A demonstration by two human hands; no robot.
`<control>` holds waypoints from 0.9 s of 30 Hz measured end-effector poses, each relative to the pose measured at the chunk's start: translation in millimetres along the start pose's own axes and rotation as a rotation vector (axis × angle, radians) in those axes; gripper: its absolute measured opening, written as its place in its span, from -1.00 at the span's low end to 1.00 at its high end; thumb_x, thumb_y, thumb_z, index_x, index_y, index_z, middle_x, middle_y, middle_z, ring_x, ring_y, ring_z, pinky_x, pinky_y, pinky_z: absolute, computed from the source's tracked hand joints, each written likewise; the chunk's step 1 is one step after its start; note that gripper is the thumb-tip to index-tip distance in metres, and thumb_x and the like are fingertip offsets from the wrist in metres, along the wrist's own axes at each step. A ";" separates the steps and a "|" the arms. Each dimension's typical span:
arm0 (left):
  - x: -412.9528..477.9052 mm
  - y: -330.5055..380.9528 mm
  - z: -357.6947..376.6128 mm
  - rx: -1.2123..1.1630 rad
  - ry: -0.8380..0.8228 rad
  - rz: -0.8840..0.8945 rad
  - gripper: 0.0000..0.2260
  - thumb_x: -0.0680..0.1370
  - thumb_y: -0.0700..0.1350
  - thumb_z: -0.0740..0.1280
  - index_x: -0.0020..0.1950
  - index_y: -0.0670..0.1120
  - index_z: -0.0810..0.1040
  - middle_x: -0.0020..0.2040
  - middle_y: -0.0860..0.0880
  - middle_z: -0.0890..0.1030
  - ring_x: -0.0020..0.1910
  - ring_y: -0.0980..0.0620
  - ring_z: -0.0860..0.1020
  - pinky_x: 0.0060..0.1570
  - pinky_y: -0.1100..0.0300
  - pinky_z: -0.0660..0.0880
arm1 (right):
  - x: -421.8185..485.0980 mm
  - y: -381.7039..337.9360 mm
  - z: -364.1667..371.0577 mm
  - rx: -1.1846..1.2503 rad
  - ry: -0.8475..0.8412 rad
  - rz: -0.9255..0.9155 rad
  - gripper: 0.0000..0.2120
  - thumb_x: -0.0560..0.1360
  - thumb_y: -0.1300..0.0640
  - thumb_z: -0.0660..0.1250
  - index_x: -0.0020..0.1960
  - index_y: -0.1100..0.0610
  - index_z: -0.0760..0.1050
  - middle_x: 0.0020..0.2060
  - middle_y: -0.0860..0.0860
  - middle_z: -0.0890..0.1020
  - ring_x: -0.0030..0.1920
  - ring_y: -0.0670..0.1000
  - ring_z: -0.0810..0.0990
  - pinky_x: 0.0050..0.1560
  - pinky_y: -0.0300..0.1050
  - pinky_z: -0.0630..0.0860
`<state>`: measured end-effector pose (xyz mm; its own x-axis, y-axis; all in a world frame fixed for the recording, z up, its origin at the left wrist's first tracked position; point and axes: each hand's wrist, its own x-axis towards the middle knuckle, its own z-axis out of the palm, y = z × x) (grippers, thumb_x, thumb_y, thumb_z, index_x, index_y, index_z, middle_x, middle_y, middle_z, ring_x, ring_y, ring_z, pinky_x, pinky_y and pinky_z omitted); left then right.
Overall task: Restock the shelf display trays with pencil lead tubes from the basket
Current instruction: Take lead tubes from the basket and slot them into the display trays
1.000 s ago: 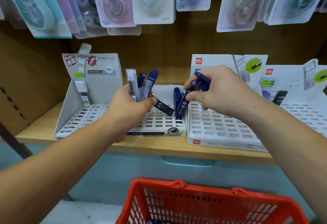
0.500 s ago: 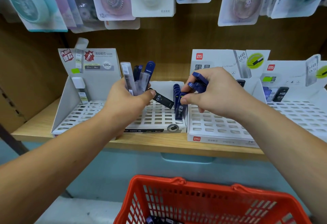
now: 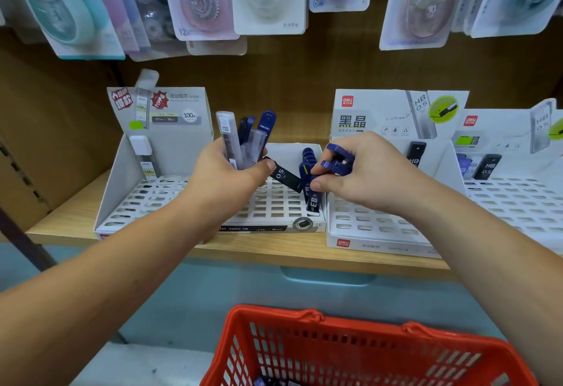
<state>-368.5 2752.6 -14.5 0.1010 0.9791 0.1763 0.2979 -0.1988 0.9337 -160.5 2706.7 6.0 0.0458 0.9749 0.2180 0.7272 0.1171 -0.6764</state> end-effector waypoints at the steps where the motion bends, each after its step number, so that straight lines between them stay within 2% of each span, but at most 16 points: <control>1: -0.4 0.5 0.4 0.008 -0.002 0.004 -0.77 0.56 -0.04 0.51 0.18 0.06 0.61 0.04 0.02 0.66 0.06 0.00 0.64 0.06 0.04 0.49 | -0.5 1.0 -1.0 0.013 0.024 -0.021 -0.88 0.44 0.13 0.61 -0.08 -0.01 0.70 -0.28 -0.19 0.65 -0.23 -0.20 0.62 -0.26 -0.44 0.45; 4: -0.5 4.0 0.1 0.021 0.002 0.030 -0.79 0.56 -0.03 0.50 0.18 0.07 0.62 0.03 0.03 0.66 0.05 0.00 0.64 0.13 -0.03 0.51 | -3.4 3.2 -5.3 0.123 0.074 -0.110 -0.83 0.51 0.13 0.54 0.05 -0.09 0.69 -0.34 -0.30 0.61 -0.25 -0.28 0.58 -0.22 -0.49 0.44; 5: 0.1 5.0 -0.2 0.023 0.007 0.039 -0.80 0.56 -0.03 0.50 0.17 0.08 0.62 0.03 0.02 0.66 0.05 -0.01 0.65 0.15 -0.04 0.53 | -4.1 3.5 -5.1 0.111 0.057 -0.135 -0.80 0.54 0.11 0.50 0.12 -0.13 0.68 -0.32 -0.28 0.61 -0.25 -0.28 0.57 -0.19 -0.49 0.43; 8: 0.1 6.1 0.2 0.024 0.008 0.044 -0.79 0.55 -0.02 0.51 0.16 0.09 0.61 0.03 0.02 0.66 0.06 -0.03 0.65 0.19 -0.10 0.53 | -2.5 5.8 1.3 -0.034 -0.032 -0.175 -0.72 0.59 0.05 0.44 0.25 -0.22 0.63 -0.10 -0.26 0.63 -0.12 -0.29 0.57 -0.02 -0.45 0.44; 10: -0.4 4.6 0.8 0.026 0.007 0.040 -0.80 0.55 -0.02 0.51 0.14 0.09 0.60 0.02 0.02 0.66 0.05 -0.02 0.64 0.18 -0.09 0.53 | 0.3 7.2 5.0 -0.050 -0.034 -0.165 -0.77 0.59 0.06 0.44 0.20 -0.19 0.67 0.00 -0.25 0.66 -0.03 -0.30 0.60 0.06 -0.41 0.47; 11: -0.6 3.9 0.9 0.023 0.007 0.041 -0.81 0.55 -0.02 0.51 0.13 0.09 0.60 0.02 0.01 0.65 0.05 -0.02 0.64 0.17 -0.08 0.53 | 1.1 7.7 5.0 -0.025 -0.014 -0.146 -0.82 0.59 0.06 0.44 0.14 -0.15 0.69 -0.05 -0.24 0.69 -0.05 -0.30 0.62 0.02 -0.43 0.48; 13: -0.8 3.8 0.1 0.017 0.009 0.043 -0.80 0.55 -0.03 0.51 0.14 0.08 0.60 0.03 0.00 0.65 0.05 -0.03 0.64 0.16 -0.06 0.52 | 2.2 9.3 1.9 0.034 0.041 -0.110 -0.90 0.58 0.09 0.45 0.02 -0.07 0.73 -0.25 -0.24 0.68 -0.19 -0.34 0.61 -0.18 -0.50 0.46; 16: 0.5 4.7 -1.1 0.009 0.009 0.046 -0.79 0.56 -0.03 0.51 0.16 0.07 0.60 0.03 0.00 0.65 0.07 -0.03 0.64 0.14 -0.04 0.49 | 3.3 13.6 -2.3 0.123 0.079 -0.071 -0.92 0.57 0.13 0.47 -0.08 0.00 0.71 -0.40 -0.23 0.64 -0.37 -0.30 0.57 -0.32 -0.44 0.43; 18: 0.8 4.5 -0.4 0.012 0.005 0.048 -0.80 0.56 -0.02 0.51 0.15 0.08 0.60 0.03 0.01 0.65 0.07 -0.02 0.63 0.13 -0.04 0.47 | 2.9 13.0 -2.5 0.122 0.062 -0.054 -0.94 0.56 0.15 0.48 -0.06 0.01 0.71 -0.34 -0.19 0.65 -0.40 -0.33 0.55 -0.30 -0.39 0.41; 20: 1.3 3.2 0.5 0.022 0.002 0.051 -0.80 0.56 -0.01 0.50 0.15 0.09 0.61 0.02 0.01 0.66 0.06 -0.01 0.64 0.10 -0.02 0.47 | 3.0 11.0 -1.7 0.044 0.051 -0.057 -0.93 0.55 0.15 0.49 -0.07 -0.02 0.69 -0.26 -0.17 0.65 -0.33 -0.35 0.56 -0.28 -0.44 0.40; 22: 2.1 1.4 0.5 0.022 0.003 0.051 -0.80 0.56 -0.01 0.50 0.15 0.09 0.61 0.02 0.02 0.65 0.06 0.00 0.63 0.06 0.03 0.45 | 3.1 8.2 -0.5 0.015 0.053 -0.059 -0.92 0.55 0.16 0.47 -0.09 0.00 0.67 -0.26 -0.14 0.64 -0.32 -0.29 0.58 -0.31 -0.46 0.40; 25: 3.4 -0.1 -0.1 0.013 0.005 0.050 -0.81 0.56 -0.02 0.50 0.15 0.08 0.61 0.03 0.01 0.66 0.06 0.01 0.62 0.00 0.09 0.45 | 4.0 6.1 1.2 0.079 0.055 -0.018 -0.93 0.56 0.20 0.45 -0.09 0.06 0.67 -0.22 -0.04 0.67 -0.34 -0.15 0.59 -0.26 -0.25 0.47; 27: 3.8 -0.8 -0.2 0.011 0.004 0.049 -0.81 0.56 -0.02 0.50 0.15 0.08 0.61 0.03 0.01 0.66 0.06 0.00 0.63 0.07 0.02 0.47 | 4.9 5.4 2.2 0.046 0.057 -0.022 -0.94 0.54 0.21 0.47 -0.09 0.09 0.68 -0.23 -0.09 0.67 -0.28 -0.17 0.61 -0.20 -0.23 0.49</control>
<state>-368.5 2756.5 -14.5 0.1116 0.9683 0.2234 0.3027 -0.2472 0.9205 -157.9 2712.6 1.9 0.0702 0.9598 0.2718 0.6965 0.1479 -0.7022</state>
